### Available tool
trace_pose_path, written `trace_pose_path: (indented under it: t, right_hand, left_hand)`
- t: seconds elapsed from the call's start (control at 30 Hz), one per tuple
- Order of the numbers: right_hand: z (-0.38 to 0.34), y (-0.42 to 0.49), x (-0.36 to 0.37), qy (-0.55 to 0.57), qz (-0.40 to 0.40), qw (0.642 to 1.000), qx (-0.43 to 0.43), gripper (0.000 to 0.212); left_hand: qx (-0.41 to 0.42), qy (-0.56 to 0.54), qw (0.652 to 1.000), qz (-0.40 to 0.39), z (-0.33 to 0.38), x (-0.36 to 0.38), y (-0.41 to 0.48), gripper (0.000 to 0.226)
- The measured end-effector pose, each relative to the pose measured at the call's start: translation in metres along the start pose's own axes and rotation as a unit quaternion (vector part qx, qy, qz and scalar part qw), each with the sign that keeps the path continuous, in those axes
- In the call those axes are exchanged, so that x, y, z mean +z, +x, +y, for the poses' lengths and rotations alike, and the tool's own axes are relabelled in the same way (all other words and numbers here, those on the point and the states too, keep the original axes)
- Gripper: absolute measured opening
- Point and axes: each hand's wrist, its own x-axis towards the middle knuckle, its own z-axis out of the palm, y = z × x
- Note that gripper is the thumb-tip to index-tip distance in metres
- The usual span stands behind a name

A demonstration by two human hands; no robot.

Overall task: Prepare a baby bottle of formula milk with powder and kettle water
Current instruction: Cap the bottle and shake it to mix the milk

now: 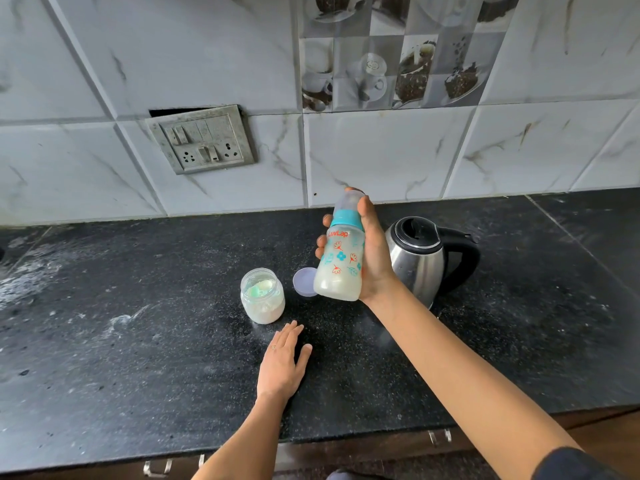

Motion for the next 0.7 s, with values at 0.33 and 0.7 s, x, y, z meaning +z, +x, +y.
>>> trace_pose_path:
  t: [0.33,0.7]
  right_hand:
    - [-0.002,-0.006,0.006,0.063,0.1,0.991,0.068,0.045]
    - [-0.002,-0.007,0.001,0.002,0.057,0.993,0.1,0.043]
  left_hand:
    - [-0.003,0.002,1.0,0.002,0.001,0.001,-0.001,0.048]
    - [-0.009,0.007,1.0,-0.002,0.002,0.0,0.0,0.049]
